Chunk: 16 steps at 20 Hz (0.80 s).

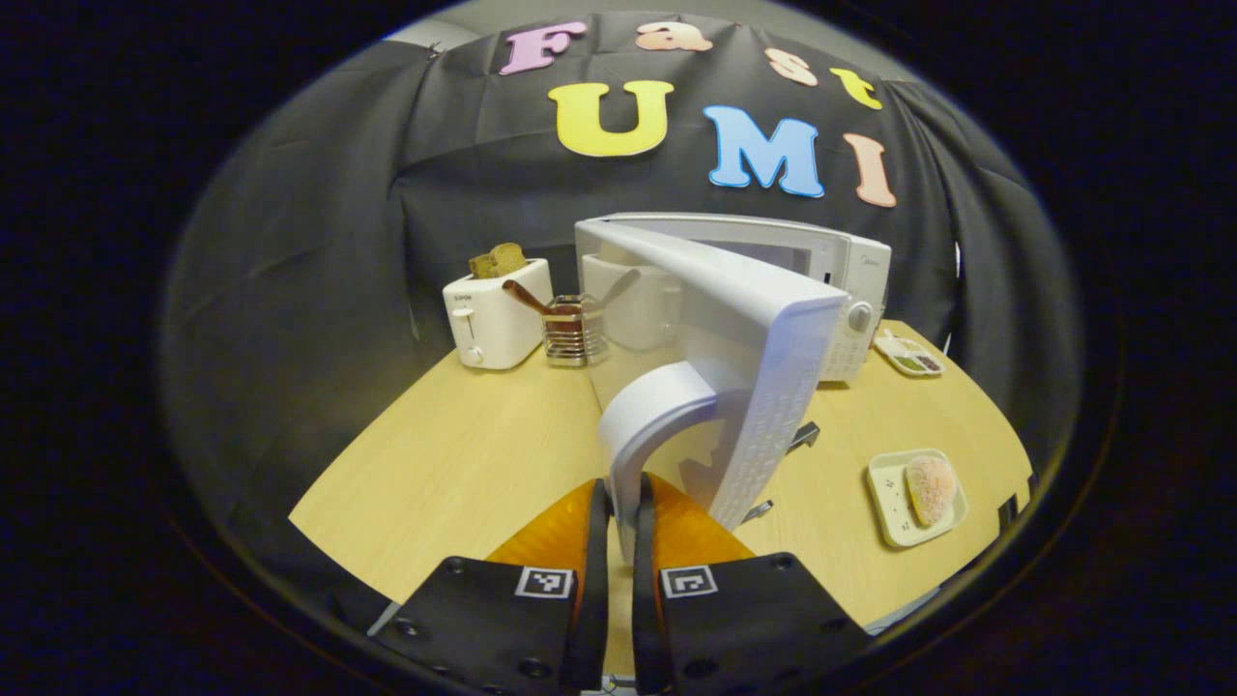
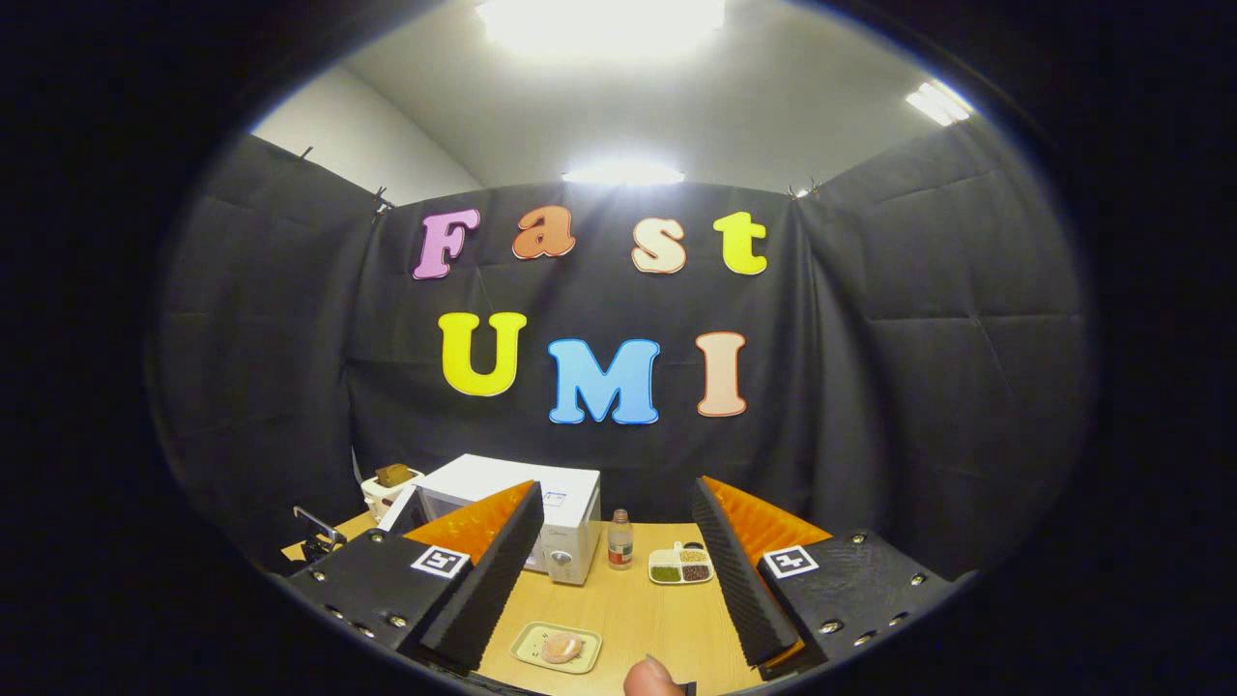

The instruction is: Open the microwave oven with the left hand, put the food in, and close the microwave oven.

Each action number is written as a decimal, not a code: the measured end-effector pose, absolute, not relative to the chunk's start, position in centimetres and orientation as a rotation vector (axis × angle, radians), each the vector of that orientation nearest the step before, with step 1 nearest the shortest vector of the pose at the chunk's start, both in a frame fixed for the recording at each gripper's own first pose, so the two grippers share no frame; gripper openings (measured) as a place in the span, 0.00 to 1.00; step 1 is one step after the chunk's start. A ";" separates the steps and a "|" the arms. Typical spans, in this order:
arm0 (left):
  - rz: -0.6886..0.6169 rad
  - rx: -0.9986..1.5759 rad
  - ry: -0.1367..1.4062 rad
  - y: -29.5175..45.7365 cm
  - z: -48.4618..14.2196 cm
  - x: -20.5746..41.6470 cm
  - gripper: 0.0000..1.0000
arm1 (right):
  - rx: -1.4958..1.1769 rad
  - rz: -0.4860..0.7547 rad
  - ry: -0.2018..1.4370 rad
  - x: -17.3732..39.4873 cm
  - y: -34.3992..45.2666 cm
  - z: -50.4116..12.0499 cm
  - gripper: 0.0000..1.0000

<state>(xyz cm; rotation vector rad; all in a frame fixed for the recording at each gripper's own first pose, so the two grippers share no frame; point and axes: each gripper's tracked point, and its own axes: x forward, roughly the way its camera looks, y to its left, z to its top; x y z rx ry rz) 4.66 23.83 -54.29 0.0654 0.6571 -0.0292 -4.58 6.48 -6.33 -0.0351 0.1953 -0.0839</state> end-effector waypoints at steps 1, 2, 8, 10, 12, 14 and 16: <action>-0.040 0.050 0.662 25.0 -54.3 4.5 0.19 | -0.050 -0.099 0.202 -4.1 7.1 -6.4 0.95; -0.060 0.030 0.667 26.1 -54.4 4.5 0.18 | -0.055 -0.106 0.214 -3.8 7.9 -6.6 0.95; -0.172 -0.020 0.652 31.6 -54.5 4.7 0.19 | -0.051 -0.130 0.246 -0.9 14.4 -7.4 0.95; -0.200 -0.023 0.637 33.0 -54.5 4.7 0.19 | -0.036 -0.134 0.264 -0.2 16.4 -7.9 0.95; -0.221 -0.031 0.635 33.7 -54.5 5.0 0.19 | -0.042 -0.132 0.281 0.4 18.1 -8.2 0.95; -0.255 -0.046 0.657 34.1 -54.4 4.8 0.18 | -0.049 -0.131 0.282 0.9 19.5 -8.0 0.95; -0.274 -0.069 0.689 34.1 -54.5 4.6 0.25 | -0.053 -0.120 0.284 1.3 20.8 -8.0 0.95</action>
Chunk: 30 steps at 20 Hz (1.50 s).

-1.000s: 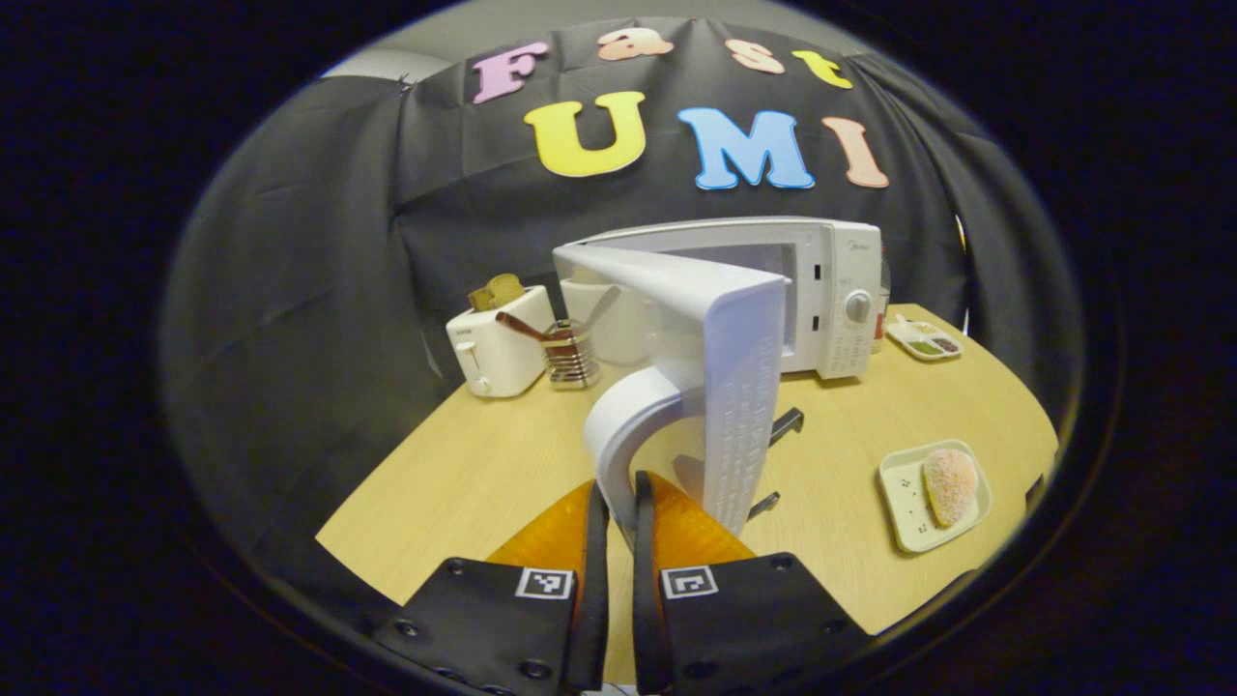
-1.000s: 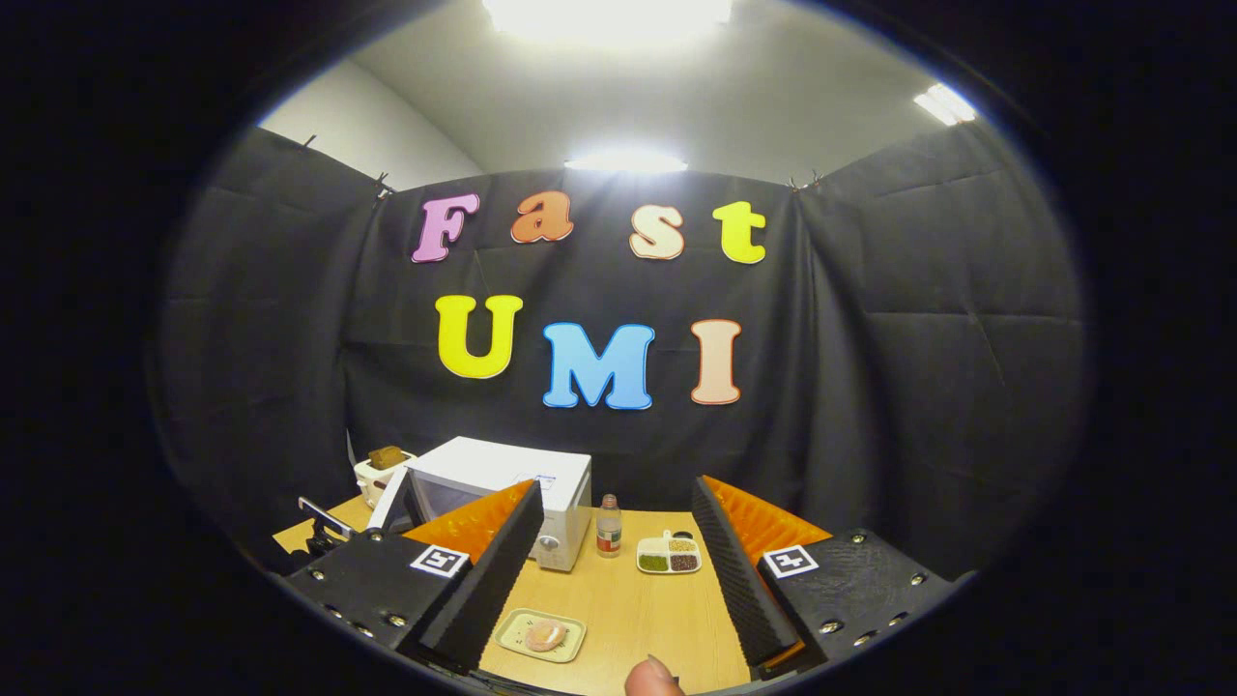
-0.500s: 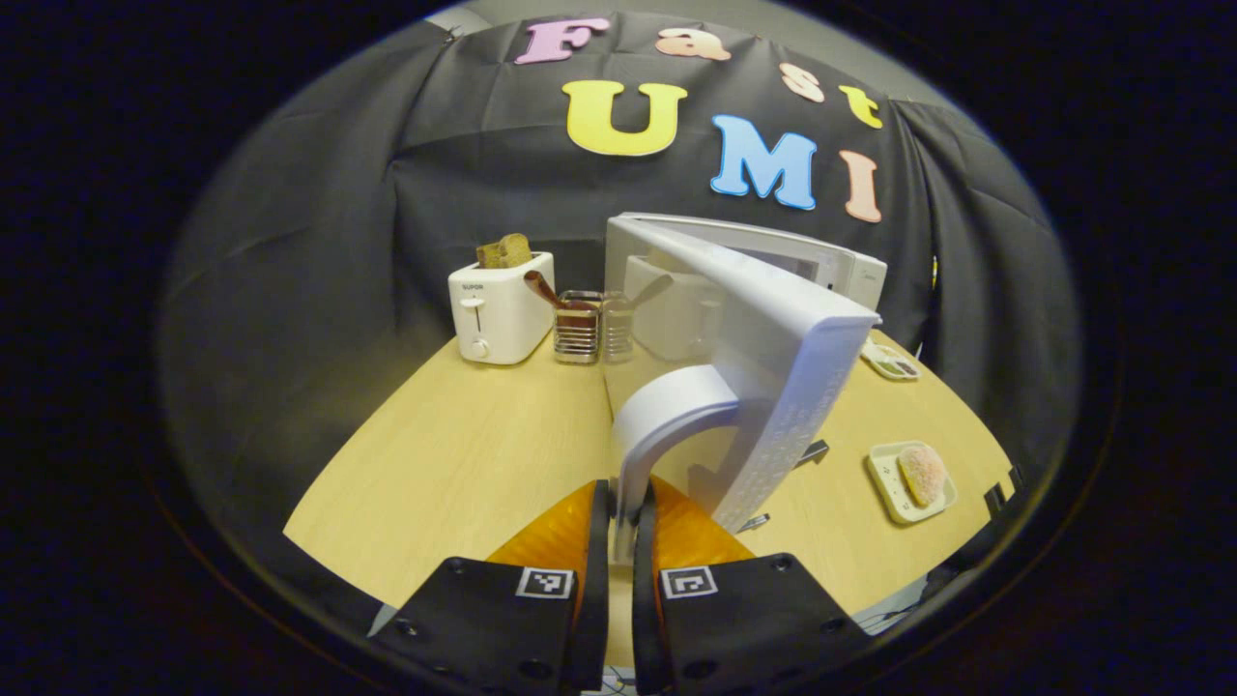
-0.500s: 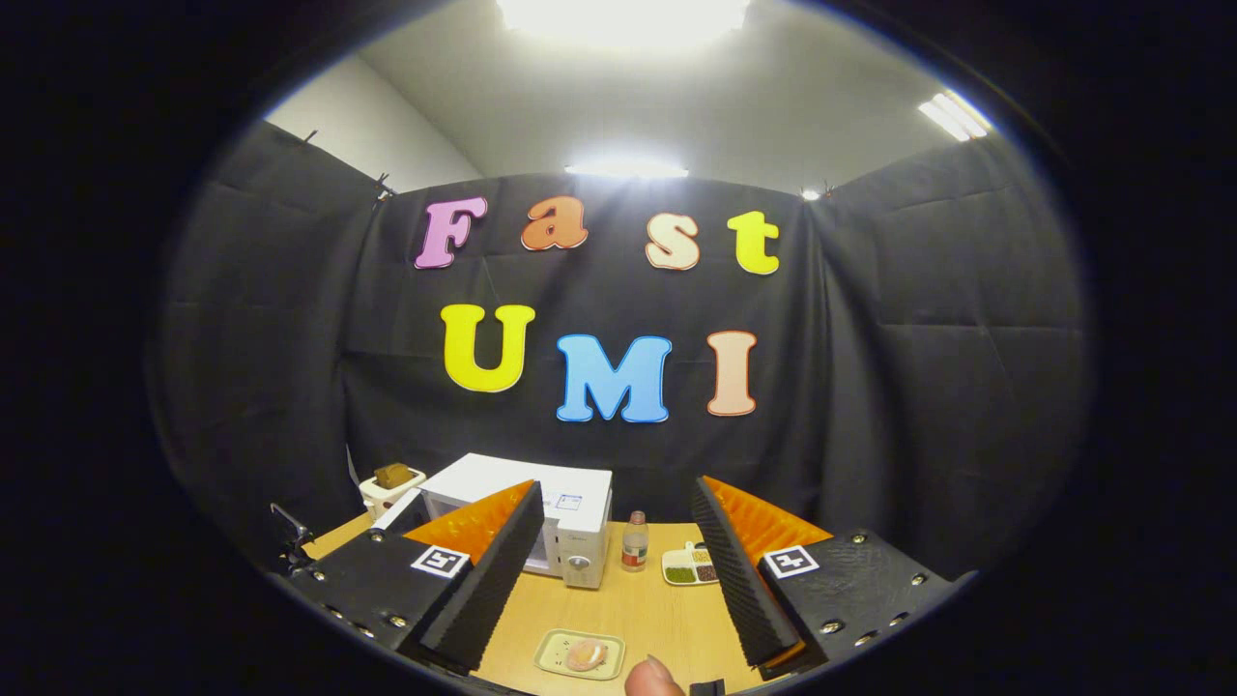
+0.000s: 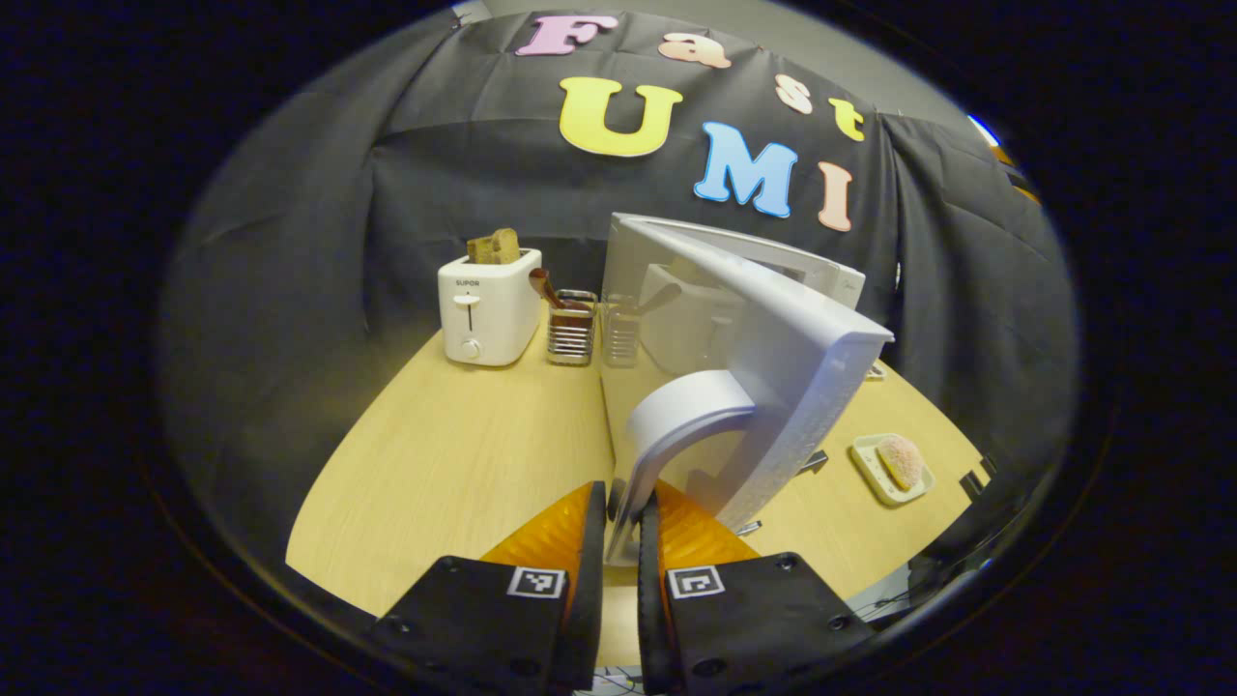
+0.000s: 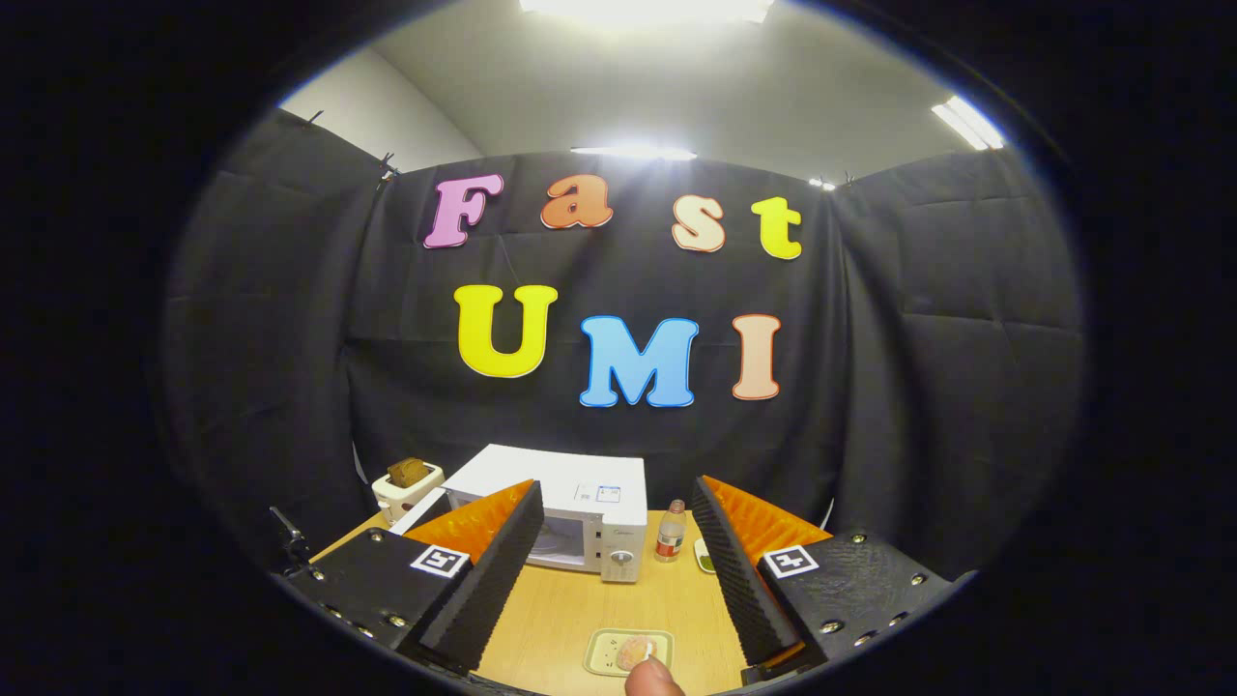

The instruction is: Open the microwave oven with the left hand, put the food in, and close the microwave oven.

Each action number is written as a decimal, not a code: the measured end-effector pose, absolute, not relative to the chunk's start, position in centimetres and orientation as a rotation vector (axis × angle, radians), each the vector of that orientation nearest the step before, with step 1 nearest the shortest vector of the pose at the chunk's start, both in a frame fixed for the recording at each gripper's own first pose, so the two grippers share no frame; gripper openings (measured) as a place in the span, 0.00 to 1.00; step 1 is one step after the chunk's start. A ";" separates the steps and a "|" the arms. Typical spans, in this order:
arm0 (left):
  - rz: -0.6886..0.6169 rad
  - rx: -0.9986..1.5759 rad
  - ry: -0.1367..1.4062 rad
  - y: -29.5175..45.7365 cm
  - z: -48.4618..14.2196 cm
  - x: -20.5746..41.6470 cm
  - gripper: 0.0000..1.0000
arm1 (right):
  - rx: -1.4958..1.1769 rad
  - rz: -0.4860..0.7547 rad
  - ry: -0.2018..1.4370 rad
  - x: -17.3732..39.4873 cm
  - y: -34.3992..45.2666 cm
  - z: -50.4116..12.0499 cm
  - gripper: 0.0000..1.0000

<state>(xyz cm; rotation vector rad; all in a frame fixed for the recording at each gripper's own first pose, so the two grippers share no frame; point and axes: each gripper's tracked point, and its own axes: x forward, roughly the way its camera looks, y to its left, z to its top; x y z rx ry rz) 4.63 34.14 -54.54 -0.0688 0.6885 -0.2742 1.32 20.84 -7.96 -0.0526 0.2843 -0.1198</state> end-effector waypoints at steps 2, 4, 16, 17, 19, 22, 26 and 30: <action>-0.243 -0.050 0.710 34.9 -54.6 4.5 0.30 | -0.077 -0.114 0.291 1.8 21.6 -8.2 0.95; -0.215 -0.003 0.709 35.6 -54.0 3.6 0.38 | -0.089 -0.103 0.297 2.2 22.1 -8.6 0.95; -0.002 0.042 0.506 38.9 -39.9 -1.6 0.81 | -0.052 -0.074 0.380 3.4 22.3 -13.1 0.95; 0.022 0.019 0.475 38.7 -37.9 -1.5 0.81 | -0.047 -0.066 0.394 3.6 22.2 -13.7 0.95; 0.064 -0.020 0.401 37.7 -33.3 -1.3 0.84 | -0.044 -0.067 0.421 3.5 21.2 -14.9 0.95; 0.069 -0.067 0.287 34.4 -26.4 -0.4 0.91 | -0.015 -0.060 0.442 3.0 19.8 -17.0 0.95; 0.102 -0.038 0.171 30.9 -18.6 0.1 0.93 | 0.005 -0.020 0.496 3.0 17.1 -20.7 0.95; 0.118 -0.037 0.127 25.0 -14.1 0.5 0.92 | 0.088 0.031 0.568 2.2 14.0 -25.2 0.95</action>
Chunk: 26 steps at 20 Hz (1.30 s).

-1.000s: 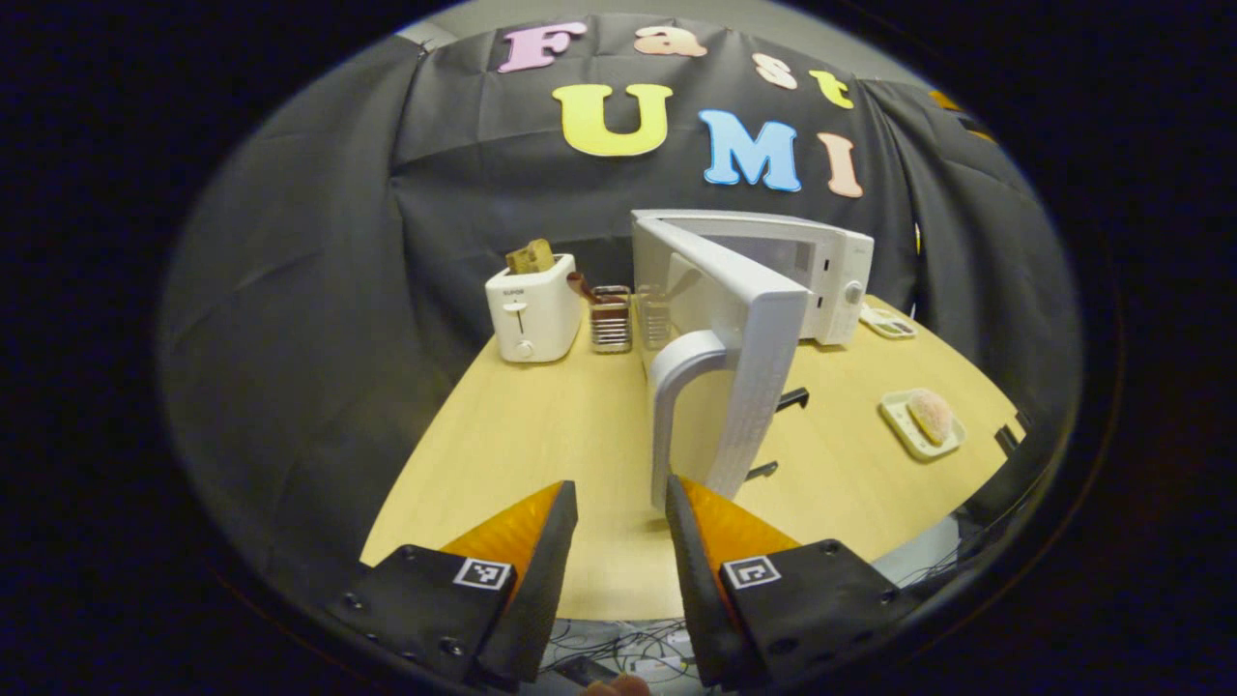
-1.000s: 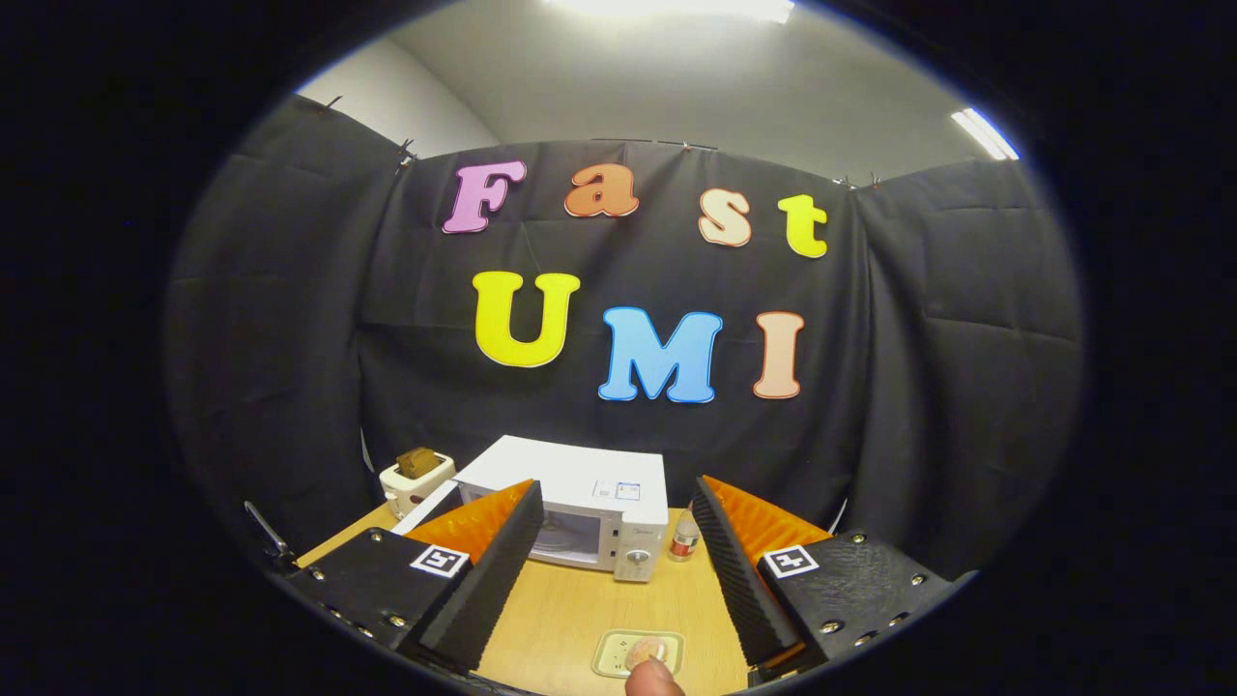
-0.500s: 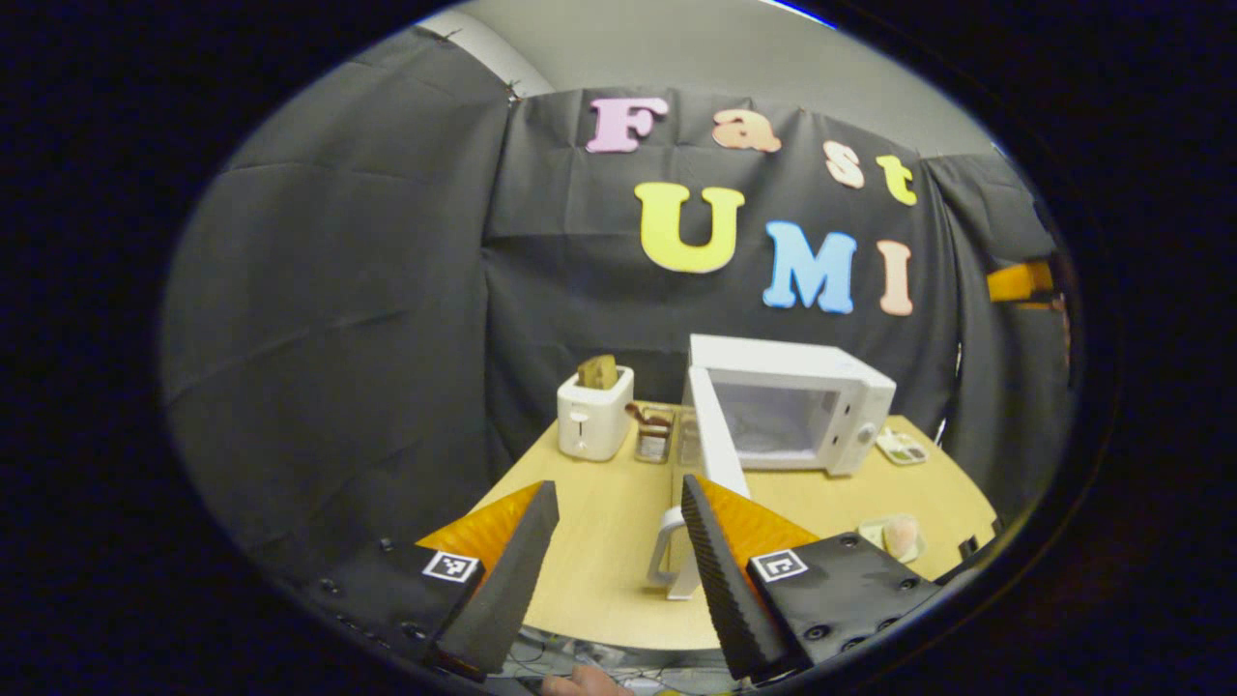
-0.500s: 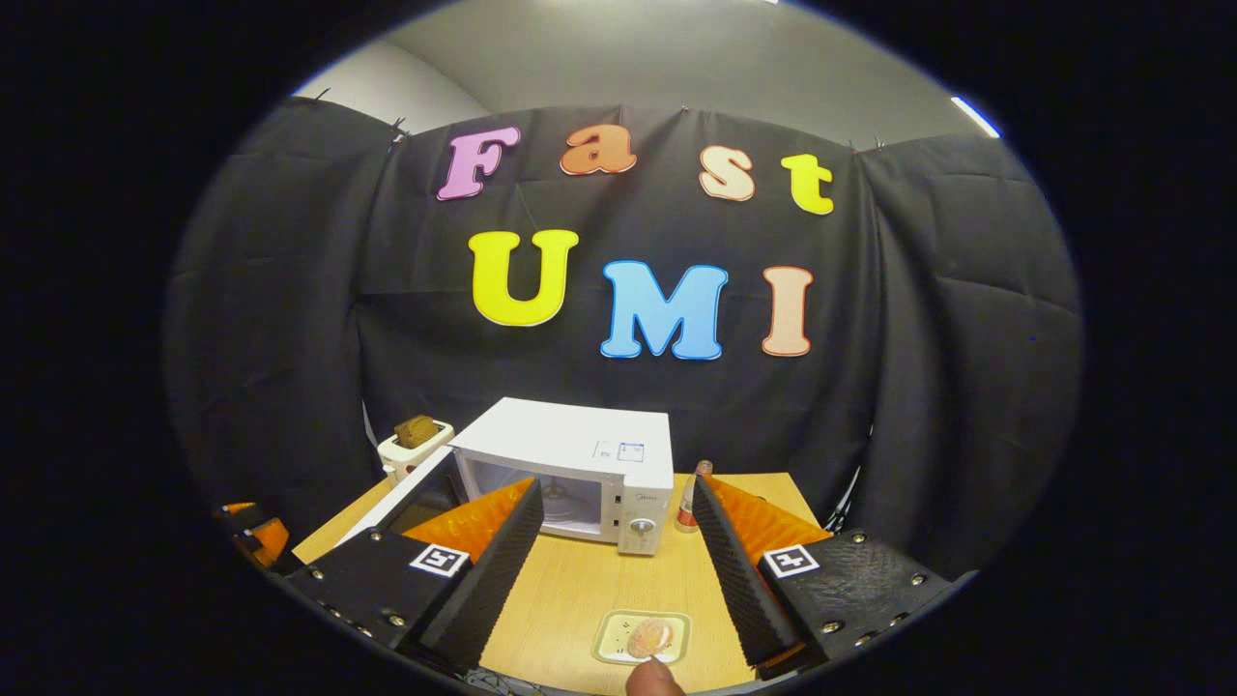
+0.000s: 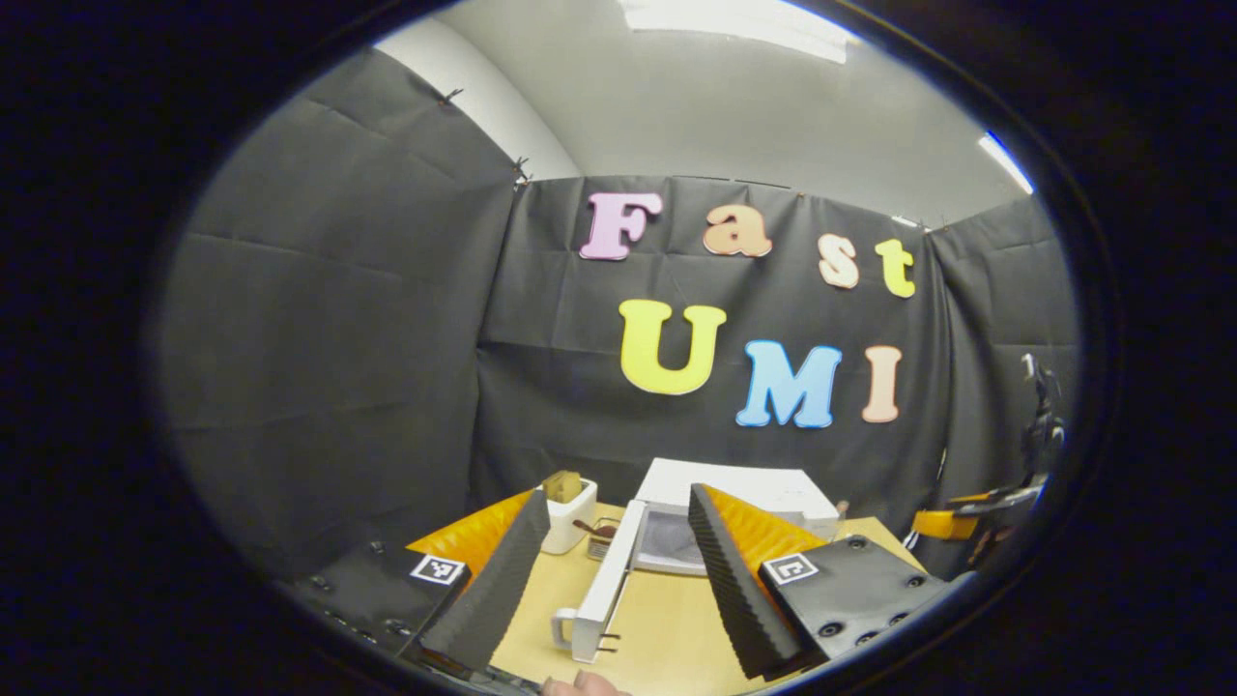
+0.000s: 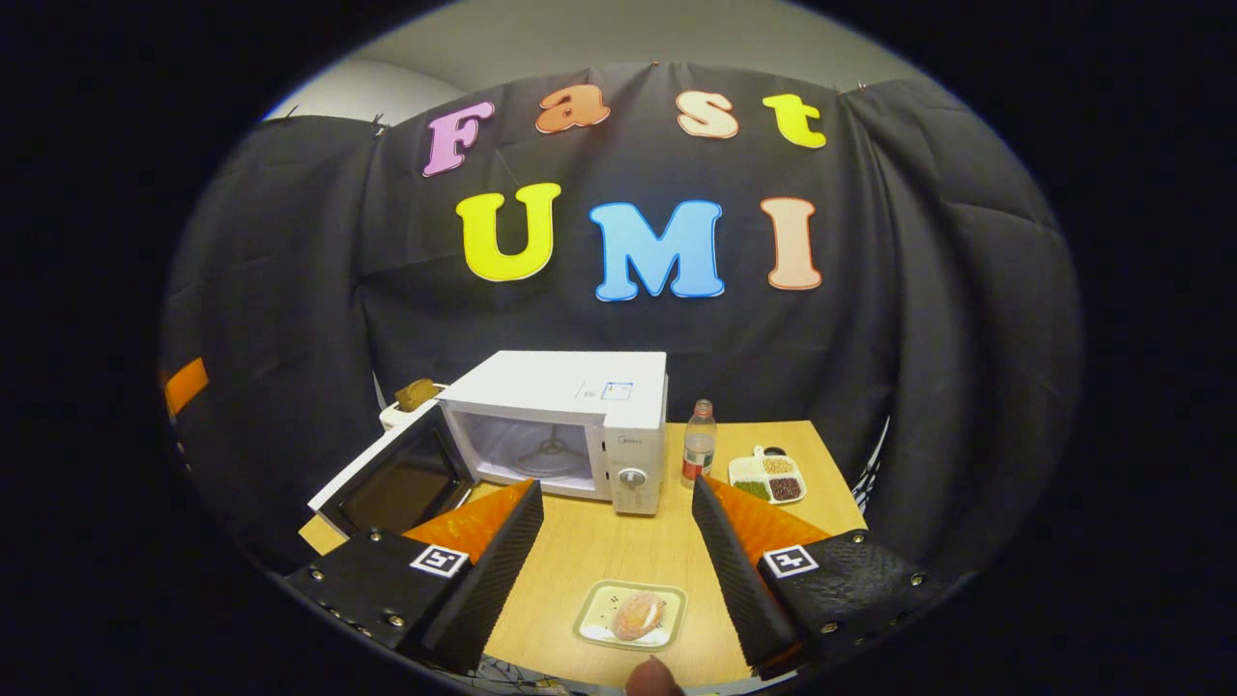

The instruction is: Open the microwave oven with the left hand, put the food in, and close the microwave oven.

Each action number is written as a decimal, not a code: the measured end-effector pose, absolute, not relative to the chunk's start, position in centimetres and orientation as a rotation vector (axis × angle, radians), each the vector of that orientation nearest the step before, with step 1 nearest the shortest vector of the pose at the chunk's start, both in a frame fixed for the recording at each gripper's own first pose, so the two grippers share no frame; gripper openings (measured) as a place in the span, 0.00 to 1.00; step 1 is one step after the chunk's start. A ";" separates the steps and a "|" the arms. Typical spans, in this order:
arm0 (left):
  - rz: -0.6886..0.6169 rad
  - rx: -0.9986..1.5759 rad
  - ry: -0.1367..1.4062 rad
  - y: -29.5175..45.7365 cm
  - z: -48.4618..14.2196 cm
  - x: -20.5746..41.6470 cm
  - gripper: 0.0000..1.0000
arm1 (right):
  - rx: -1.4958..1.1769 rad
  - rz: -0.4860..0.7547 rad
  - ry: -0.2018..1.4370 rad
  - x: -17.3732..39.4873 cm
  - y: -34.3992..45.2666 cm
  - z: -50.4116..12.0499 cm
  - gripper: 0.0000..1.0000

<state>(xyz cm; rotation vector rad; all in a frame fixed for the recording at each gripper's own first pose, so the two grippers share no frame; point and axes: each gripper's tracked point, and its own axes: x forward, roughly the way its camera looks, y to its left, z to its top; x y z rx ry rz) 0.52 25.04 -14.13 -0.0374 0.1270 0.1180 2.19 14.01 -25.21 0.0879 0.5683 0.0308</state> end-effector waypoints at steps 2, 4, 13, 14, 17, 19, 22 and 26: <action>0.151 0.005 0.129 22.9 -12.7 0.3 0.92 | 0.135 0.063 0.618 1.7 12.9 -28.1 0.95; 0.197 0.018 0.146 21.1 -11.9 -0.5 0.92 | 0.203 0.101 0.671 1.0 12.6 -31.2 0.94; 0.254 0.113 0.209 16.0 -8.8 -2.8 0.92 | 0.192 0.177 0.854 -2.3 13.1 -43.6 0.95; 0.253 0.123 0.201 15.5 -8.1 -2.9 0.92 | 0.180 0.181 0.872 -2.7 13.4 -45.0 0.96; 0.250 0.170 0.193 14.6 -6.7 -4.0 0.92 | 0.111 0.195 0.925 -3.9 13.4 -48.9 0.96; 0.238 0.205 0.177 13.8 -5.7 -4.5 0.92 | 0.102 0.195 0.961 -4.4 13.5 -51.0 0.95; 0.228 0.248 0.172 12.9 -5.8 -4.5 0.93 | 0.135 0.169 1.015 -4.3 13.7 -53.5 0.94; 0.211 0.251 0.190 11.8 -6.6 -4.5 0.93 | 0.164 0.151 1.054 -3.9 14.0 -55.3 0.94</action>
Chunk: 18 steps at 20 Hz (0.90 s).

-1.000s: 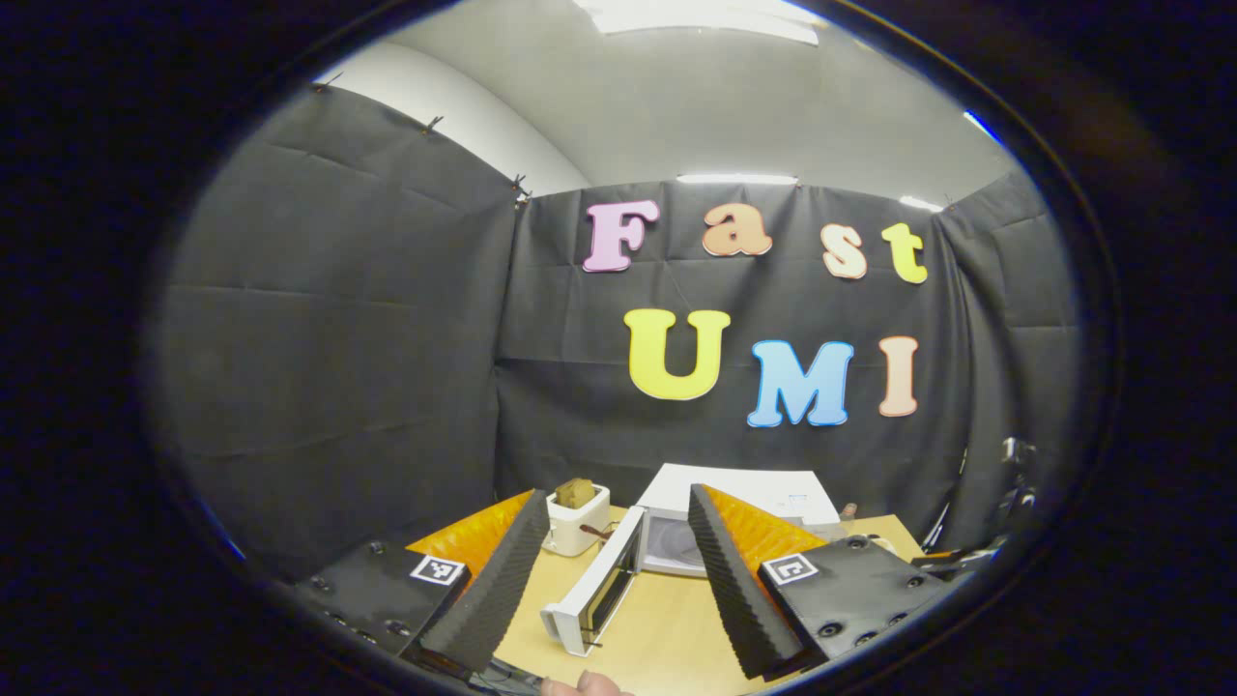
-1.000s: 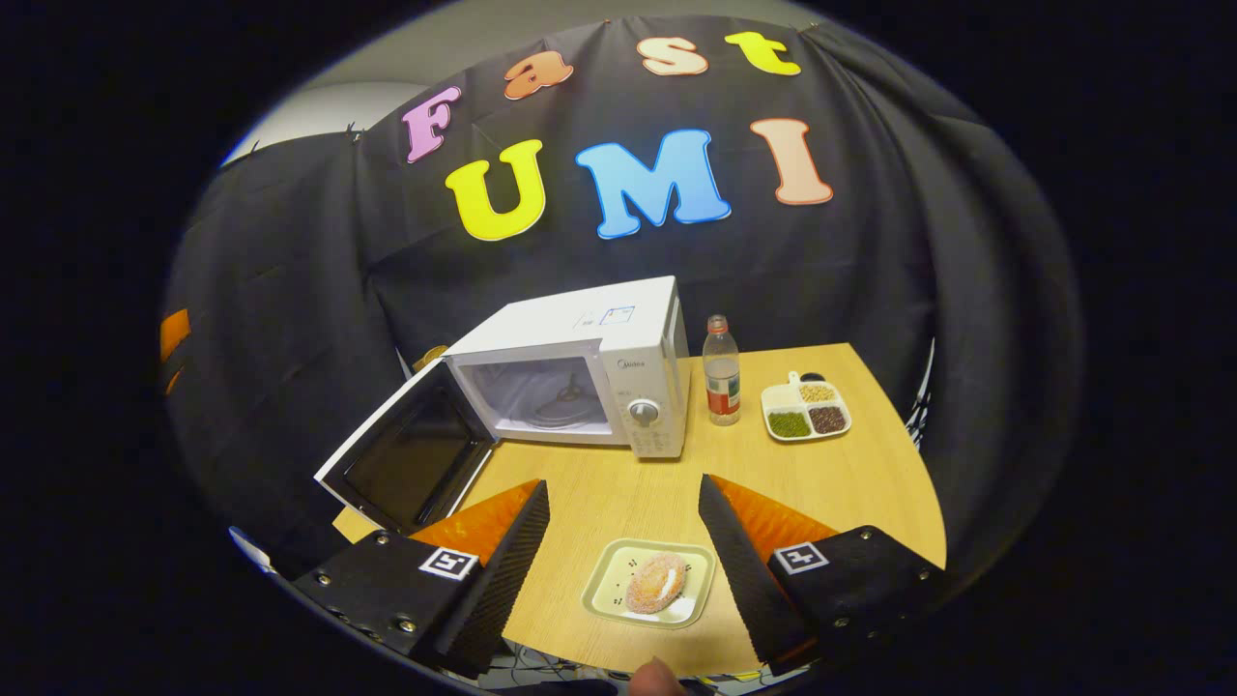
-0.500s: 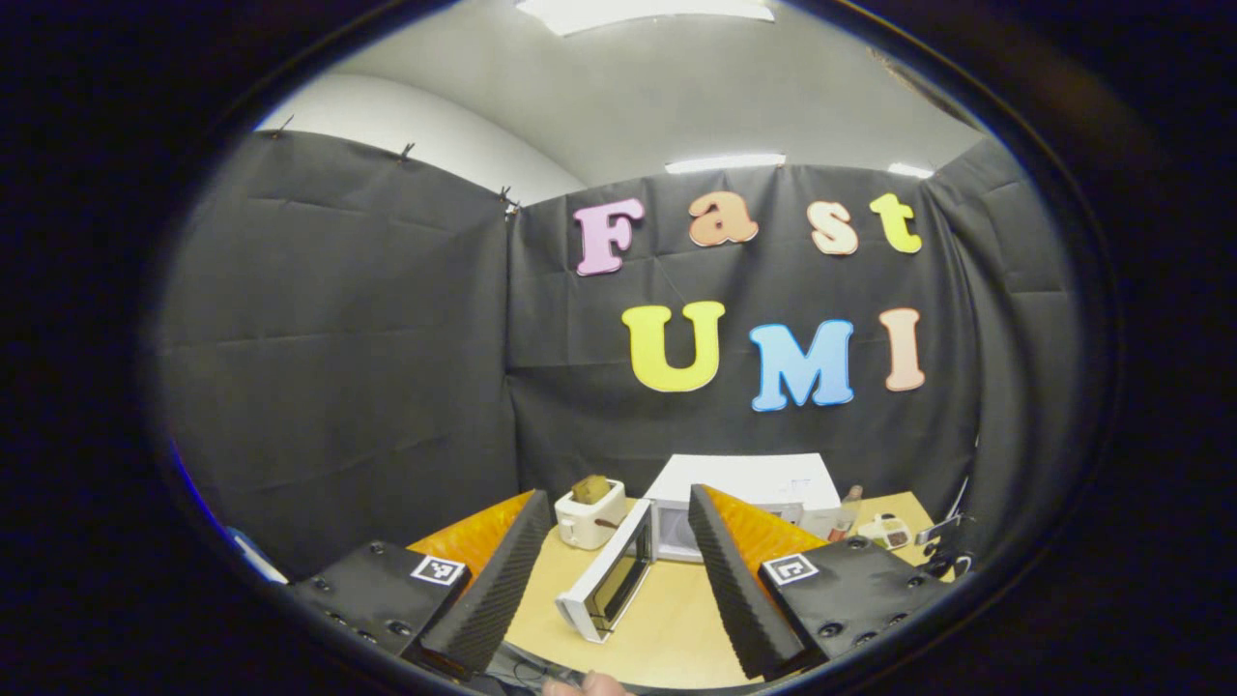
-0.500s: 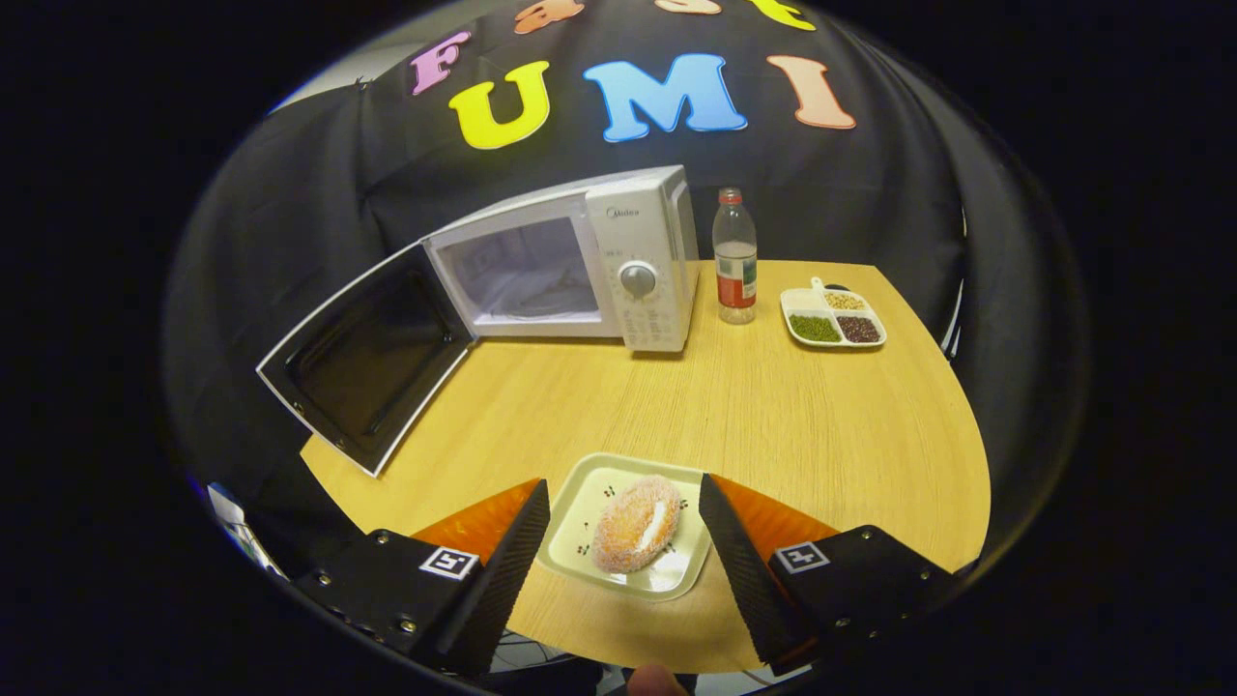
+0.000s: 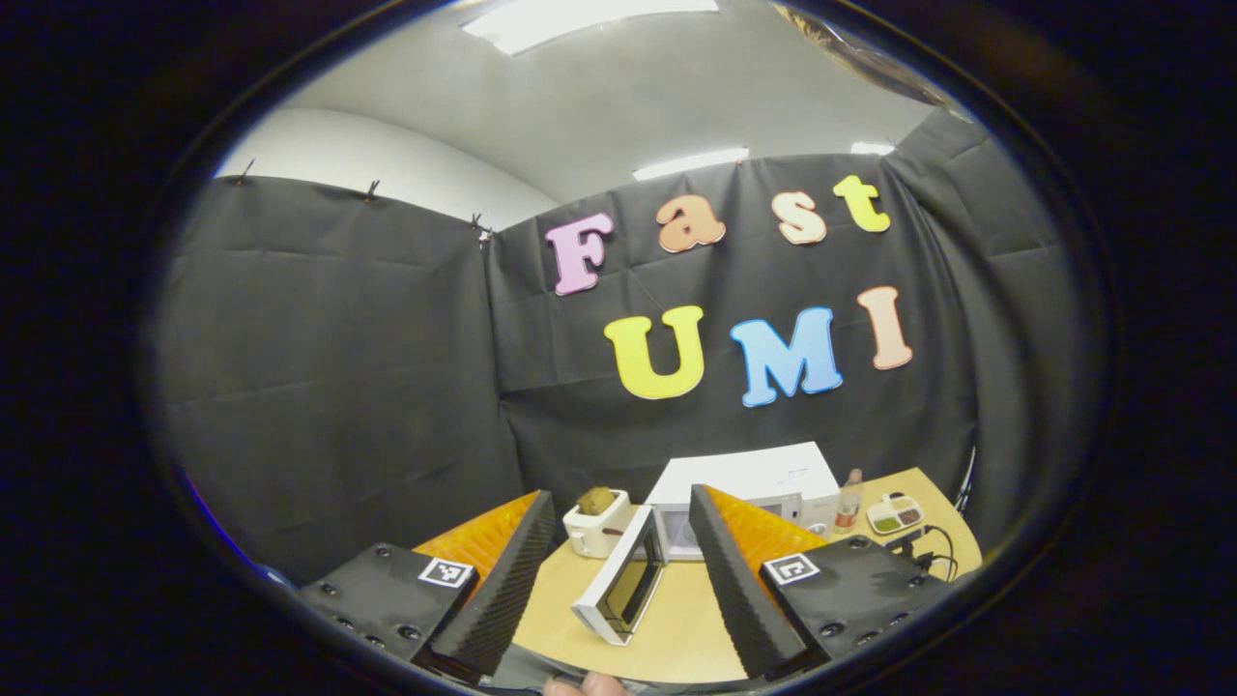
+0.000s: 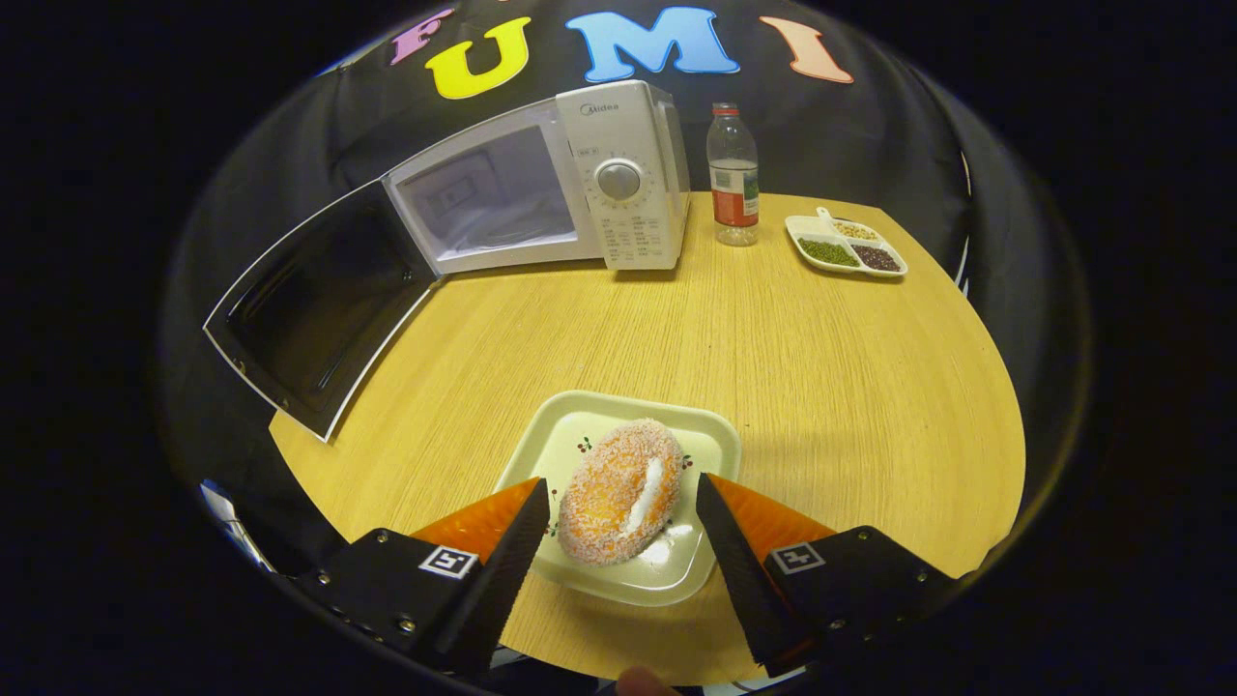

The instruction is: Open the microwave oven with the left hand, put the food in, and close the microwave oven.

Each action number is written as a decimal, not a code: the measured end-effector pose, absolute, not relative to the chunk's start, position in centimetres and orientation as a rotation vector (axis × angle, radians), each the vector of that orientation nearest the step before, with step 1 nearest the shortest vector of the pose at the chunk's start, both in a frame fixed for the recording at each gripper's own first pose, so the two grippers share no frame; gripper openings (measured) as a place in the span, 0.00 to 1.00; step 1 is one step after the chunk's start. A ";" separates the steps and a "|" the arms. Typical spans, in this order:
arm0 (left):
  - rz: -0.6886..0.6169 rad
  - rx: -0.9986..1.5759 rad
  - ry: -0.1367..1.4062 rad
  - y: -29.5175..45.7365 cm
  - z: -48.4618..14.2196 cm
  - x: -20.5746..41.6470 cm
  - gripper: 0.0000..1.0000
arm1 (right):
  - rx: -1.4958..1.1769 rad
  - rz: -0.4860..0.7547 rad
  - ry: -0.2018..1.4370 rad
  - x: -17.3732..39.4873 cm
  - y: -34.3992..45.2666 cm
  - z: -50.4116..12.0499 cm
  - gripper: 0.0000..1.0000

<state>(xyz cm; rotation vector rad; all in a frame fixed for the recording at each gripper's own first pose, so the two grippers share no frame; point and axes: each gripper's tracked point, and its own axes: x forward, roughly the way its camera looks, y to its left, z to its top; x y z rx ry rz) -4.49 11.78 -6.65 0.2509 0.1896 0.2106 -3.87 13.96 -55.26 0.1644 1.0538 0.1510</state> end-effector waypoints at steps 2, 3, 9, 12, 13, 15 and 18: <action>0.211 0.247 0.193 11.9 -6.9 -4.6 0.93 | 0.176 0.141 1.066 -3.5 14.1 -55.9 0.94; 0.210 0.240 0.194 11.9 -6.9 -4.6 0.93 | 0.180 0.138 1.072 -3.4 14.2 -56.2 0.94; 0.224 0.224 0.196 13.2 -7.1 -5.0 0.94 | 0.139 0.132 1.108 -3.5 14.5 -57.9 0.84; 0.229 0.221 0.200 13.9 -7.6 -5.1 0.93 | 0.122 0.130 1.105 -3.4 14.5 -58.0 0.85; 0.232 0.215 0.203 14.2 -7.7 -5.0 0.93 | 0.123 0.132 1.106 -3.3 14.4 -57.9 0.86; 0.240 0.195 0.199 14.9 -7.7 -5.2 0.94 | 0.129 0.133 1.116 -3.4 14.6 -57.8 0.80; 0.243 0.157 0.194 16.1 -7.9 -5.5 0.93 | 0.122 0.122 1.129 -3.3 14.1 -57.9 0.73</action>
